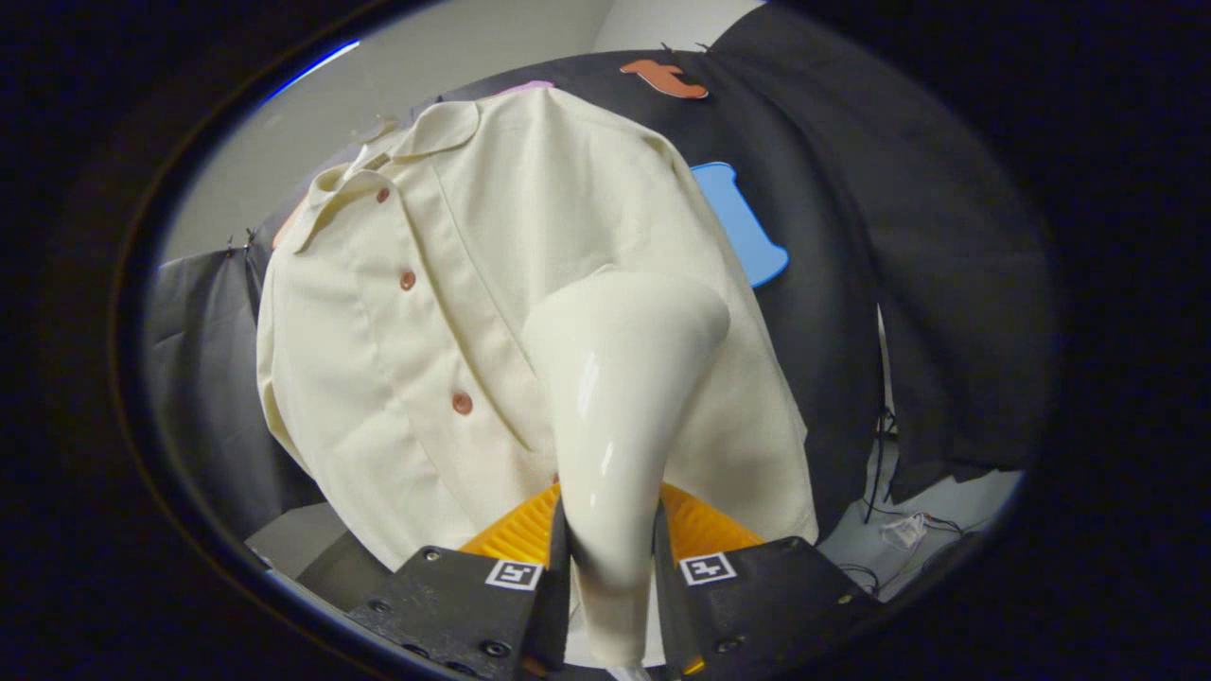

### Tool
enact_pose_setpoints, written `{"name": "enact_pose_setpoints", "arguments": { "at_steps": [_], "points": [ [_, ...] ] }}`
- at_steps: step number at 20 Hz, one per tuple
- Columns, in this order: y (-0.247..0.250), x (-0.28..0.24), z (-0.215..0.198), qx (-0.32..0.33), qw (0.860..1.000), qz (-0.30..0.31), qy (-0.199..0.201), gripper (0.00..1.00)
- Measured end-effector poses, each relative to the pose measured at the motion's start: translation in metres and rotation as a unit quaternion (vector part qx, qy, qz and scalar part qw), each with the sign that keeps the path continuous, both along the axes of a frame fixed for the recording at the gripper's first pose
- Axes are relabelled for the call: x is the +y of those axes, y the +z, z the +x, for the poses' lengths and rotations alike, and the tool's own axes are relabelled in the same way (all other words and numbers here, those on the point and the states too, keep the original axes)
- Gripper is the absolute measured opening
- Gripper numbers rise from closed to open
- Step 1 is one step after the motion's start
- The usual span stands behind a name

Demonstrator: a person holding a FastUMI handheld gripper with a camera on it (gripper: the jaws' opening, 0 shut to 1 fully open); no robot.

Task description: Iron the clothes twice with a garment steamer, once on the left side and once on the right side.

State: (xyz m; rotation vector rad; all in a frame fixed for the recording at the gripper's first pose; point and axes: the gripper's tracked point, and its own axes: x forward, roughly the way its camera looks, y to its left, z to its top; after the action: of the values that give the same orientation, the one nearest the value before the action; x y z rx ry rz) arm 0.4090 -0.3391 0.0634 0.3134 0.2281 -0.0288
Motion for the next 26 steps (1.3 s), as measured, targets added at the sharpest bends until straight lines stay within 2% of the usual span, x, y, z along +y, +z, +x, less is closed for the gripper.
{"name": "enact_pose_setpoints", "arguments": {
  "at_steps": [8, 17, 21, 26],
  "points": [
    [-0.102, -0.023, -0.037, 0.064, 0.998, 0.014, 0.021, 0.39],
    [-0.193, -0.033, -0.073, 0.133, 0.990, -0.008, 0.036, 0.39],
    [-0.217, -0.033, -0.079, 0.147, 0.989, 0.009, 0.031, 0.39],
    [-0.218, -0.032, -0.086, 0.152, 0.988, 0.005, 0.018, 0.39]
  ]
}}
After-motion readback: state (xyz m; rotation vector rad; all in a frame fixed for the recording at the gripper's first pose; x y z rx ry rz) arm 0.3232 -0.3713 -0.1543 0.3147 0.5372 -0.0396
